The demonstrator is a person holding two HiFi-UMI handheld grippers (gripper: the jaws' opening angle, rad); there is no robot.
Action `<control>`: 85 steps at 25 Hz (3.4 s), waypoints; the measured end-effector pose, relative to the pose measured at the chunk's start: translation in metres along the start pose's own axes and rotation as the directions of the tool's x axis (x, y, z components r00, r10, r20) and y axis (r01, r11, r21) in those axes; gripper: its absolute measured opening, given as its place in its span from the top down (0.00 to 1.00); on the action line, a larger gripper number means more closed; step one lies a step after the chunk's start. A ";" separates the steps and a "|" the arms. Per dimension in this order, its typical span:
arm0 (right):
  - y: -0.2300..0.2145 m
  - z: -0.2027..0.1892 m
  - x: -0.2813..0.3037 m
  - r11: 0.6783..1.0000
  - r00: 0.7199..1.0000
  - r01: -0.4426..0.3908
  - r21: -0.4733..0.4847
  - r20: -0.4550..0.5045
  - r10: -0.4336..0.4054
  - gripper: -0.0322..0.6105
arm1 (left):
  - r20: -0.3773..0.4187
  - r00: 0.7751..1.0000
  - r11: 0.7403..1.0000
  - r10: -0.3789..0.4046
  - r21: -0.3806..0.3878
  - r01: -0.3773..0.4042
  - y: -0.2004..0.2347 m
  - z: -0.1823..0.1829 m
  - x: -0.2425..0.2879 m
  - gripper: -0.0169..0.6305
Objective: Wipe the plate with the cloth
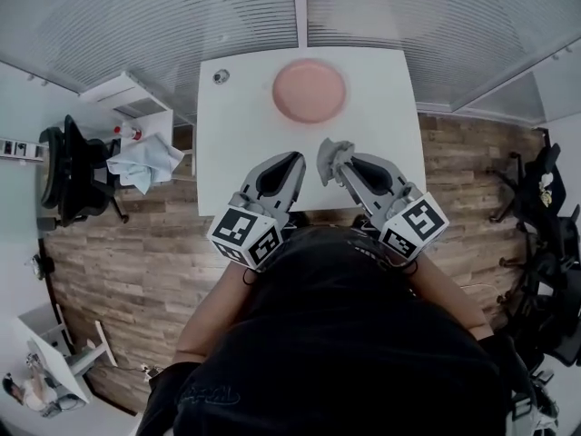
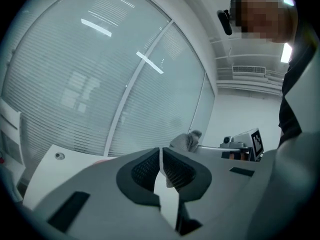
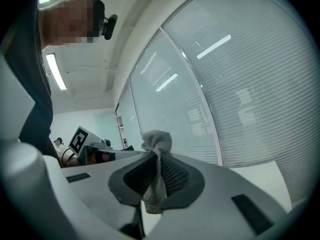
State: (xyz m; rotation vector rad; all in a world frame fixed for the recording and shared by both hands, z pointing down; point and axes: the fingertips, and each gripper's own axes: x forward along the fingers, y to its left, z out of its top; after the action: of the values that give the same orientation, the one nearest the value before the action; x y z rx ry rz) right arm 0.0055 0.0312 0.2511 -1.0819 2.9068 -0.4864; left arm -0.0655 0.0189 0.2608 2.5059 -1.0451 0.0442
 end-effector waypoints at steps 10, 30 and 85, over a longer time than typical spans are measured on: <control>0.000 -0.011 0.028 0.991 0.992 0.127 0.030 -0.017 -0.127 0.89 | -0.032 0.998 0.996 -0.047 -0.075 0.045 0.053 -0.003 -0.013 0.91; -0.101 -0.039 0.062 0.977 0.966 0.188 0.097 -0.197 -0.166 0.88 | -0.126 0.991 0.985 0.045 -0.158 -0.065 0.113 -0.023 0.032 0.91; -0.350 -0.273 0.219 0.878 0.469 0.478 0.014 -0.850 -0.242 0.89 | -0.639 0.741 0.829 0.208 -0.287 -0.480 0.301 -0.232 0.162 0.83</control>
State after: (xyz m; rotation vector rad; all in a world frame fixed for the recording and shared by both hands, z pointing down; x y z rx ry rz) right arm 0.0319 -0.2806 0.6349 -1.8431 3.0708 -1.8175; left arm -0.1255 -0.1881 0.6135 1.6748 -1.0880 0.5960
